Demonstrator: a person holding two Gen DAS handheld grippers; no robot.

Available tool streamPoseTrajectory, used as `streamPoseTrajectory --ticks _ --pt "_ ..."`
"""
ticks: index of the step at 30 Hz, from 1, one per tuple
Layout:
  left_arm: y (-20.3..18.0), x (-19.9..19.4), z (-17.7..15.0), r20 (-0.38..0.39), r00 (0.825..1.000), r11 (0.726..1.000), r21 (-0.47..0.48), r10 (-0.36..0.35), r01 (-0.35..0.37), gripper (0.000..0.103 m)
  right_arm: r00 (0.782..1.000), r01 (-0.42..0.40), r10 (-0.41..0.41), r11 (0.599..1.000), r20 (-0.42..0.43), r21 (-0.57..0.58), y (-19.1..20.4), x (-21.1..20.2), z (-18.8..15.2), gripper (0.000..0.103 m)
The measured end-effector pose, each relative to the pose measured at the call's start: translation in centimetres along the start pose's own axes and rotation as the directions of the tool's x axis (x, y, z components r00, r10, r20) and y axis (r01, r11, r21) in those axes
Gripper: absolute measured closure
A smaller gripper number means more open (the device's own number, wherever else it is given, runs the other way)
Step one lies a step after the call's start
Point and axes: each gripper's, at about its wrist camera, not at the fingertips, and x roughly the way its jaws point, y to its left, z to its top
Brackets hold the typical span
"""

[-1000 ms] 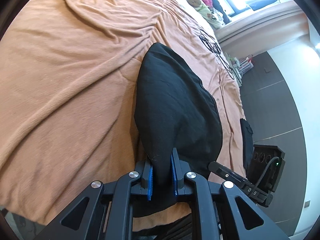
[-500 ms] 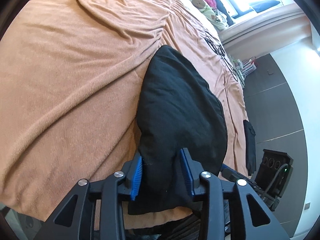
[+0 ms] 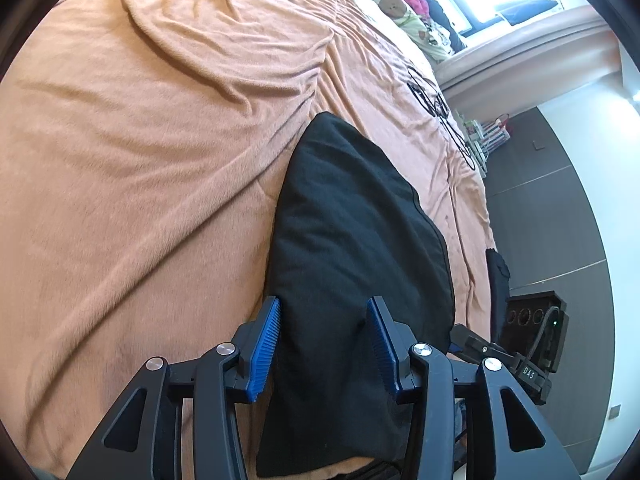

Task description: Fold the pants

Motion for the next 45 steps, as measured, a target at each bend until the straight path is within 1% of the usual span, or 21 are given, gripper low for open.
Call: streamPoseTrajectory --ticks 8,11,14,21,25,28,30,31,34,39,40,41,42,43,45 --pt "0.8 1.7 2.0 -0.021 1.0 1.0 -0.013 0.021 -0.021 0.057 0.997 -0.072 0.073 0.997 -0.019 0.041 -1.8 1.6 2.2 0.043" --pt "1.0 2.3 2.7 -0.03 0.999 0.999 -0.019 0.028 -0.029 0.057 0.997 -0.074 0.076 0.995 -0.029 0.06 -2.6 2.4 2.9 0.043" --pt "1.1 2.7 3.3 -0.034 0.999 1.0 -0.022 0.019 -0.02 0.057 0.994 -0.1 0.103 0.992 -0.035 0.081 -3.2 3.0 3.5 0.043" --pt "1.1 3.9 4.6 -0.049 0.999 1.0 -0.023 0.008 -0.009 0.057 0.99 -0.134 0.137 0.987 -0.037 0.092 -3.5 3.7 4.5 0.043" --pt "0.6 4.3 5.4 -0.049 0.999 1.0 -0.001 0.004 -0.004 0.057 0.988 -0.153 0.154 0.986 -0.015 0.07 -2.5 3.0 4.4 0.043" --pt "0.1 4.4 5.8 -0.049 0.999 1.0 0.019 -0.013 0.014 0.057 0.989 -0.147 0.147 0.989 0.0 0.032 -1.7 2.4 3.8 0.043" --pt "-0.1 4.6 5.9 -0.052 0.999 1.0 0.026 -0.014 0.015 0.057 0.993 -0.117 0.118 0.993 -0.006 0.019 -1.7 2.7 3.8 0.043" --pt "-0.1 4.8 6.1 -0.054 0.998 1.0 0.026 -0.015 0.016 0.057 0.994 -0.104 0.104 0.994 -0.011 0.025 -1.9 3.1 3.9 0.043" --pt "0.1 5.3 6.3 -0.06 0.998 1.0 0.028 -0.01 0.012 0.057 0.995 -0.099 0.101 0.993 -0.025 0.062 -2.8 4.3 4.3 0.043" --pt "0.6 6.1 7.1 -0.056 0.998 0.999 0.017 -0.035 0.036 0.057 0.996 -0.087 0.088 0.994 -0.02 0.062 -2.0 5.1 5.1 0.044" --pt "0.6 6.2 7.3 -0.055 0.998 0.999 0.019 -0.039 0.04 0.057 0.997 -0.075 0.076 0.996 -0.017 0.055 -1.7 5.0 5.2 0.047" --pt "0.5 6.3 7.5 -0.053 0.998 0.999 0.021 -0.041 0.042 0.058 0.998 -0.057 0.057 0.997 -0.015 0.048 -1.4 5.0 5.3 0.057" --pt "0.4 6.4 7.7 -0.051 0.998 0.999 0.023 -0.042 0.043 0.06 0.999 -0.041 0.042 0.998 -0.015 0.046 -1.3 4.9 5.3 0.065" --pt "0.2 6.4 7.9 -0.05 0.998 0.998 0.029 -0.045 0.047 0.064 0.999 -0.035 0.036 0.998 -0.012 0.047 -1.1 4.7 5.2 0.067" --pt "-0.1 6.4 8.1 -0.049 0.997 0.998 0.043 -0.054 0.056 0.065 1.0 -0.027 0.027 0.999 -0.005 0.033 -0.6 4.4 5.1 0.071"
